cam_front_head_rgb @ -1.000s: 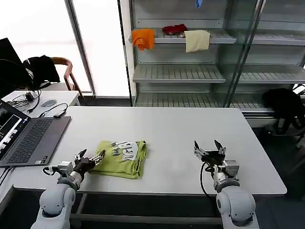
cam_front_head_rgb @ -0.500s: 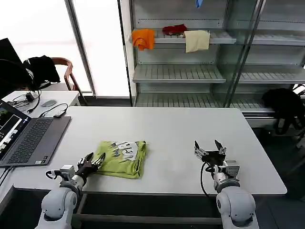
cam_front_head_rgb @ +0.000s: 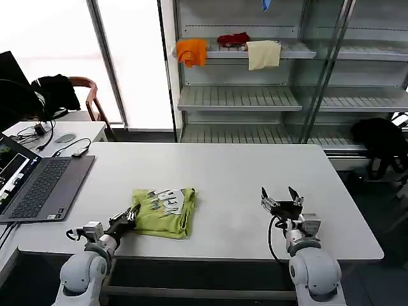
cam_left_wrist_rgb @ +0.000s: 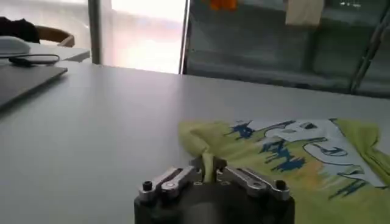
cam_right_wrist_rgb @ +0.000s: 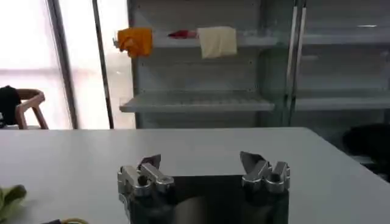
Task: Fold and organize the clothes.
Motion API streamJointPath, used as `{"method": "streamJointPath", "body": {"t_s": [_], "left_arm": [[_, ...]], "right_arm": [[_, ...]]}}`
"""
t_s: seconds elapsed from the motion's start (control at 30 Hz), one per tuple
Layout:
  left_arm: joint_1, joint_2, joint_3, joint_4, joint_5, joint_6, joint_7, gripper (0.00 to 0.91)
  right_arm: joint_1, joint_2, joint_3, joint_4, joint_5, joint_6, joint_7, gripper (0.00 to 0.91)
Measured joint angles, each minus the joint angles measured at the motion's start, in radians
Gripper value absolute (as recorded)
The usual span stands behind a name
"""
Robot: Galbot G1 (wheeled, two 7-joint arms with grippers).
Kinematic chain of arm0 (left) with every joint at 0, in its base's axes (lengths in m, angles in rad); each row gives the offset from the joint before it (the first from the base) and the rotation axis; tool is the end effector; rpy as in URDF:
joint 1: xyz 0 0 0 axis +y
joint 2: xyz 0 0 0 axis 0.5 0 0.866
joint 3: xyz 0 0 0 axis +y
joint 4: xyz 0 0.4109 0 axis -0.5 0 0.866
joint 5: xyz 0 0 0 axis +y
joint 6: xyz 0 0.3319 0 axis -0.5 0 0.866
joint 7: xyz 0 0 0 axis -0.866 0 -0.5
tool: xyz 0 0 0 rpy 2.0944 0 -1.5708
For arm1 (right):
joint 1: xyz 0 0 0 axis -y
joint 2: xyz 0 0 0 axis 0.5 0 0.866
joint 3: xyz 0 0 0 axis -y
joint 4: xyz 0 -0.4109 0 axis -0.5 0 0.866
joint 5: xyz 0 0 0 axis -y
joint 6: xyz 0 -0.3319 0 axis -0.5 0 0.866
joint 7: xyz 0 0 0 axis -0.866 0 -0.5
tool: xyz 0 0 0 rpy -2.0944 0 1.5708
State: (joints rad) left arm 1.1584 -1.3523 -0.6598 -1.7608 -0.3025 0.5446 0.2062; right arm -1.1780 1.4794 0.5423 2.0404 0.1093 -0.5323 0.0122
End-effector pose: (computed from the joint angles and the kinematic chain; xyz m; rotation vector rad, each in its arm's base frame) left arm 0.2842 0.1187 -0.3641 -0.1888 -2.7038 0.1815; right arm 0.2596 -0.0293 -0.2955 0.0272 -2.9474 -0.0088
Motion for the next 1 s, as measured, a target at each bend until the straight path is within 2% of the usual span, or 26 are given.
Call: {"method": "streamJointPath", "body": {"t_s": [0.27,0.47,0.67,1.0], "left_arm": [[0.002,0.003,-0.013,-0.007,0.008,-0.024,-0.006,0.000],[-0.018,0.039,-0.055,-0.008,0.098,-0.076,0.024,0.000],[-0.053,0.139,-0.126,0.010,0.214,-0.116,0.075,0.000],[-0.142,0.331,-0.179,-0.002,0.334,-0.126,0.154,0.000]], "right_arm": [[0.003,-0.004,0.002,-0.007,-0.002,0.001,0.001,0.907],[0.005,-0.014,0.008,-0.019,-0.001,0.012,0.002,0.907],[0.006,-0.015,0.006,-0.036,0.003,0.026,0.000,0.907],[0.013,-0.023,0.009,-0.070,0.021,0.049,-0.003,0.907]]}}
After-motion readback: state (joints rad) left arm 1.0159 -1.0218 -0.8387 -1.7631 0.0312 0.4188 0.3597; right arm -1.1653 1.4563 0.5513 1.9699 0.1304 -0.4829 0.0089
